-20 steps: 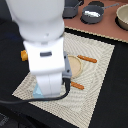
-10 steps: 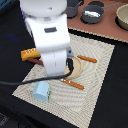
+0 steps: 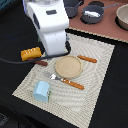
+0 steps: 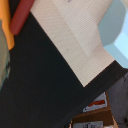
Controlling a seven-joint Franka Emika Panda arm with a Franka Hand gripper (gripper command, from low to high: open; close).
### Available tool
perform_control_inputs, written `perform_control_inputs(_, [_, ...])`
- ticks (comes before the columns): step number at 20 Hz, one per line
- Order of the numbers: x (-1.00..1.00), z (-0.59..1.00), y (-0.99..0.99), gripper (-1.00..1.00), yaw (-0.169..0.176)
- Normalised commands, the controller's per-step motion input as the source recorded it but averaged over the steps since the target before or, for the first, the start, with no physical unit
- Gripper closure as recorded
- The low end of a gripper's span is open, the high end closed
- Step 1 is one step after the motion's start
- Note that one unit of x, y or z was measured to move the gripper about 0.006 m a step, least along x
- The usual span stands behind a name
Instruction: Interact with the objects in diverse but meaningful ways.
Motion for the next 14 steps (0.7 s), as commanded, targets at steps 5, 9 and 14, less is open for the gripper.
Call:
perform_control_inputs(5, [-0.91,-0.31,0.41,-1.00,0.028])
perform_control_inputs(9, [-0.76,-0.39,0.23,-1.00,0.001])
perform_control_inputs(14, [-0.71,-0.48,0.06,-1.00,0.000])
